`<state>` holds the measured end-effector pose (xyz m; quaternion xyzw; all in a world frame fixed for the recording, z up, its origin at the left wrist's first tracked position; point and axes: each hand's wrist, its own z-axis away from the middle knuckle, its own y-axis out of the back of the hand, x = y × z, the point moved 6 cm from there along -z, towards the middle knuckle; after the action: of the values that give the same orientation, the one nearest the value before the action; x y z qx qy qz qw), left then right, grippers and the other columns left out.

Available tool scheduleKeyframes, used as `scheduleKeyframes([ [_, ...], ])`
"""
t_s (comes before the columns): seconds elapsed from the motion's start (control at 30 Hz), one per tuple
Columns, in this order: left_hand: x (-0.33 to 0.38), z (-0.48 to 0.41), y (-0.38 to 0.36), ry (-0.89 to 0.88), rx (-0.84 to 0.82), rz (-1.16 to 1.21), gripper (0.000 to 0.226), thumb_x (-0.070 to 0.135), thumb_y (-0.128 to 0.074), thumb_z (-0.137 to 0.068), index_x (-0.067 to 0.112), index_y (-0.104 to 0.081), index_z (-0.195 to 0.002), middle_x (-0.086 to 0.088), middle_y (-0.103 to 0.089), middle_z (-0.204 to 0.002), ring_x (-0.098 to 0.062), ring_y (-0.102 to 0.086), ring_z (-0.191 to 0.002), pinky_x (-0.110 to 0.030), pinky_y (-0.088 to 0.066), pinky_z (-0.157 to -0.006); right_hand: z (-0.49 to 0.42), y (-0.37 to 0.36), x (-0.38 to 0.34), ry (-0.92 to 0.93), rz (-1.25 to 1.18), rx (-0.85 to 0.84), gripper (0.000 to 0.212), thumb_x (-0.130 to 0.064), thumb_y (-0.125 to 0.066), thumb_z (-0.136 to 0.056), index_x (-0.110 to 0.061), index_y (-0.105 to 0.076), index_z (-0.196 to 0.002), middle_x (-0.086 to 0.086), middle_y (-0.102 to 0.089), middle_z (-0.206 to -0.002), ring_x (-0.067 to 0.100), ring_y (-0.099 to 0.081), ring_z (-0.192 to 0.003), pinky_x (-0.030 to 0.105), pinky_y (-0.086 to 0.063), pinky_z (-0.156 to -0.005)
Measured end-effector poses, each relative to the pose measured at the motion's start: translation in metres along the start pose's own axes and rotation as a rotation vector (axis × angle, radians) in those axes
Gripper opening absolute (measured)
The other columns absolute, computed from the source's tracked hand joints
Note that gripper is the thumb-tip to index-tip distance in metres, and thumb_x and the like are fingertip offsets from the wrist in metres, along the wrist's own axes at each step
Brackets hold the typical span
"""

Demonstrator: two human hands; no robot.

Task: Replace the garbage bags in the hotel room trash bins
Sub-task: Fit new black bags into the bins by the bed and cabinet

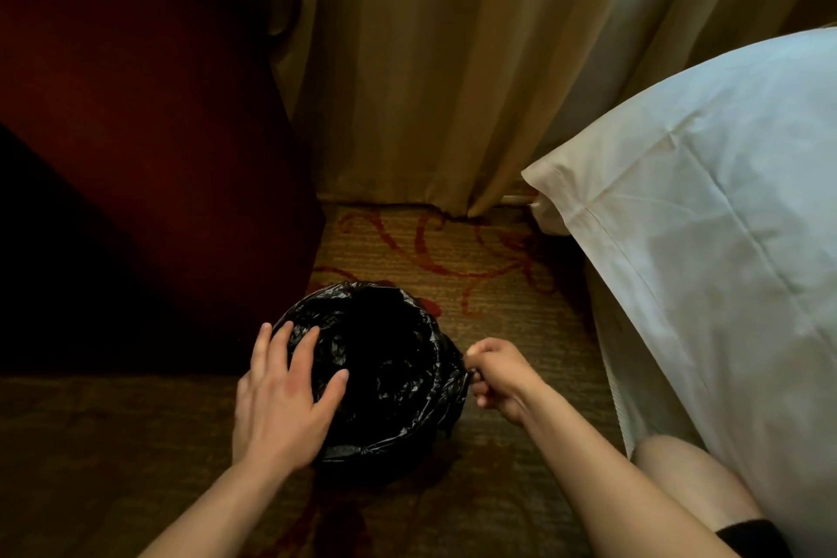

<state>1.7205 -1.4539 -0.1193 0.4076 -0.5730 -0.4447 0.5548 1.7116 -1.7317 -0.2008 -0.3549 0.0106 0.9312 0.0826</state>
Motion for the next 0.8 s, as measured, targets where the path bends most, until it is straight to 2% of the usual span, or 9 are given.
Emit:
scheduleKeyframes([
  [0.07, 0.001, 0.000, 0.000, 0.001, 0.003, 0.010, 0.087, 0.074, -0.020, -0.081, 0.026, -0.036, -0.151, -0.007, -0.025, -0.162, -0.022, -0.001, -0.153, -0.053, -0.028, -0.113, -0.006, -0.002, 0.009, -0.170, -0.226, -0.060, 0.017, -0.001, -0.042, -0.099, -0.011, -0.054, -0.093, -0.001, -0.042, -0.055, 0.005, -0.034, -0.034, 0.017, -0.030, -0.029],
  [0.13, 0.002, 0.000, 0.000, 0.002, 0.002, 0.020, 0.087, 0.074, -0.020, -0.081, 0.025, -0.037, -0.150, -0.007, -0.025, -0.161, -0.023, -0.002, -0.153, -0.053, -0.028, -0.114, -0.005, -0.007, 0.020, -0.291, -0.510, -0.103, 0.020, -0.002, -0.045, -0.100, -0.008, -0.059, -0.088, -0.001, -0.045, -0.049, 0.003, -0.040, -0.030, 0.016, -0.035, -0.026],
  [0.2, 0.002, 0.000, 0.001, 0.002, 0.003, 0.022, 0.086, 0.073, -0.021, -0.081, 0.025, -0.037, -0.150, -0.007, -0.026, -0.161, -0.022, -0.002, -0.153, -0.054, -0.027, -0.114, 0.001, -0.010, 0.027, -0.316, -0.723, -0.099, 0.018, 0.000, -0.049, -0.099, -0.003, -0.064, -0.089, 0.004, -0.055, -0.046, 0.008, -0.053, -0.031, 0.019, -0.046, -0.030],
  [0.27, 0.001, 0.000, 0.000, 0.003, 0.001, 0.018, 0.084, 0.072, -0.023, -0.082, 0.026, -0.037, -0.150, -0.007, -0.025, -0.161, -0.022, -0.001, -0.153, -0.053, -0.027, -0.114, 0.009, -0.010, 0.025, -0.261, -0.810, -0.130, 0.012, 0.001, -0.056, -0.096, 0.002, -0.068, -0.093, 0.016, -0.069, -0.063, 0.019, -0.068, -0.046, 0.025, -0.056, -0.039],
  [0.37, 0.001, 0.000, 0.000, 0.007, 0.004, 0.010, 0.083, 0.073, -0.022, -0.082, 0.027, -0.037, -0.150, -0.007, -0.024, -0.162, -0.022, -0.001, -0.153, -0.053, -0.027, -0.114, 0.015, -0.007, 0.011, -0.142, -0.699, -0.214, 0.015, 0.010, -0.062, -0.087, 0.010, -0.069, -0.101, 0.027, -0.073, -0.094, 0.029, -0.076, -0.073, 0.028, -0.062, -0.055],
  [0.43, 0.001, 0.000, 0.000, 0.011, 0.001, 0.003, 0.084, 0.074, -0.020, -0.081, 0.027, -0.035, -0.150, -0.006, -0.022, -0.163, -0.021, 0.000, -0.153, -0.052, -0.026, -0.115, 0.012, -0.002, 0.007, -0.067, -0.502, -0.169, 0.015, 0.011, -0.064, -0.087, 0.009, -0.067, -0.101, 0.022, -0.074, -0.086, 0.025, -0.074, -0.069, 0.027, -0.061, -0.056],
  [0.57, 0.002, 0.001, 0.002, 0.015, -0.001, 0.008, 0.085, 0.074, -0.018, -0.081, 0.029, -0.032, -0.152, -0.005, -0.018, -0.164, -0.020, 0.003, -0.153, -0.050, -0.024, -0.116, 0.003, 0.003, -0.002, 0.176, 0.037, 0.012, 0.009, -0.011, -0.072, -0.090, -0.004, -0.068, -0.087, 0.010, -0.066, -0.074, 0.015, -0.059, -0.056, 0.028, -0.053, -0.053],
  [0.67, 0.002, 0.002, 0.002, 0.017, -0.008, 0.012, 0.086, 0.074, -0.015, -0.081, 0.030, -0.029, -0.153, -0.004, -0.014, -0.165, -0.018, 0.005, -0.153, -0.047, -0.022, -0.117, -0.002, -0.004, 0.000, 0.202, 0.001, -0.010, 0.016, -0.009, -0.066, -0.094, -0.007, -0.059, -0.079, 0.011, -0.070, -0.080, 0.020, -0.070, -0.069, 0.035, -0.059, -0.065],
  [0.8, 0.001, 0.002, 0.003, 0.015, 0.001, 0.011, 0.084, 0.073, -0.017, -0.082, 0.030, -0.029, -0.153, -0.003, -0.015, -0.165, -0.018, 0.004, -0.153, -0.048, -0.023, -0.117, -0.011, -0.015, 0.008, 0.044, -0.175, -0.053, 0.020, -0.001, -0.059, -0.095, -0.010, -0.051, -0.080, 0.008, -0.063, -0.066, 0.015, -0.055, -0.050, 0.028, -0.048, -0.047],
])
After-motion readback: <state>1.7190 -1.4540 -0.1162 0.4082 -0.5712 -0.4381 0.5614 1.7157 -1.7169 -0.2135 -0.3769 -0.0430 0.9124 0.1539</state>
